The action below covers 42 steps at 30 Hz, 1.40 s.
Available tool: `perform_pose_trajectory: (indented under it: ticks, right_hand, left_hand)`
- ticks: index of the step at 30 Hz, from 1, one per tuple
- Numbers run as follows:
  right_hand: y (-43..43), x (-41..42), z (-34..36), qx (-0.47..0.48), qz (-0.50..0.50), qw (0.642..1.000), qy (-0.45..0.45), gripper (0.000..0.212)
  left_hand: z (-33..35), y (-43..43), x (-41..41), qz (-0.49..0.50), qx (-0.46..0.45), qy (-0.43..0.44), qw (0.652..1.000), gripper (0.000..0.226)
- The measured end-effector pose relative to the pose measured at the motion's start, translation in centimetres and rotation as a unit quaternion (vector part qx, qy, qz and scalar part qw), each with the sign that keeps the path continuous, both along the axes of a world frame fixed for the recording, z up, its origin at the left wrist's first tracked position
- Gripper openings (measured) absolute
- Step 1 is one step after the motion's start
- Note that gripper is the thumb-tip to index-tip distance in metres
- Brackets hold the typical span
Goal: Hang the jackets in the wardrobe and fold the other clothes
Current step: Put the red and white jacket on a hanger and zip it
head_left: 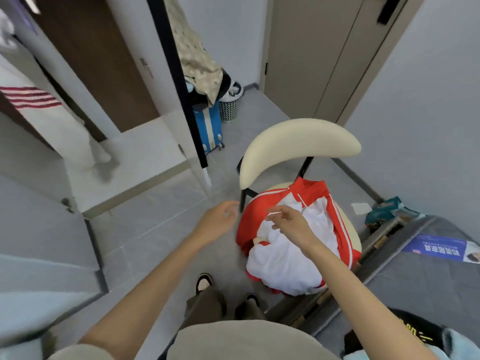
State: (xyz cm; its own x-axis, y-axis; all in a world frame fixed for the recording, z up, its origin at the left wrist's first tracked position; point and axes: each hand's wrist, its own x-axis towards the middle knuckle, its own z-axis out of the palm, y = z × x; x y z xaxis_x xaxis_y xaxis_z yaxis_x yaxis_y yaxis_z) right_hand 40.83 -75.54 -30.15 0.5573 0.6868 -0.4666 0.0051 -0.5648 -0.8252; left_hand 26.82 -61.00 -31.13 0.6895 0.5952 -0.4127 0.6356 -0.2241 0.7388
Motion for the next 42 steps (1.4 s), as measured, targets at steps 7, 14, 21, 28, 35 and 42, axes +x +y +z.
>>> perform_pose_trajectory:
  ticks: [7, 14, 21, 28, 35, 42]
  right_hand:
    - [11.0, -5.2, 4.6, 0.067, 0.130, 0.988, -0.054, 0.021]
    - [24.6, -12.2, 9.3, 0.130, 0.189, 0.971, -0.071, 0.021]
    - [37.7, -18.2, 14.5, 0.179, 0.181, 0.962, -0.101, 0.022]
    - [50.9, -20.2, 19.0, 0.241, 0.176, 0.940, -0.166, 0.020]
    - [66.4, -18.6, 20.7, 0.270, 0.210, 0.911, -0.231, 0.021]
    - [82.8, -16.5, 20.4, 0.238, 0.269, 0.886, -0.293, 0.038]
  left_hand:
    - [5.3, 8.3, -8.8, 0.120, 0.073, -0.052, 0.989, 0.029]
    - [10.8, 20.1, -17.3, 0.201, 0.121, -0.092, 0.968, 0.030]
    - [16.1, 32.5, -23.7, 0.209, 0.184, -0.118, 0.953, 0.033]
    - [19.3, 45.1, -25.5, 0.225, 0.218, -0.150, 0.938, 0.034]
    - [20.6, 58.1, -23.3, 0.239, 0.278, -0.155, 0.917, 0.039]
    - [20.5, 71.2, -21.6, 0.279, 0.467, 0.017, 0.839, 0.053]
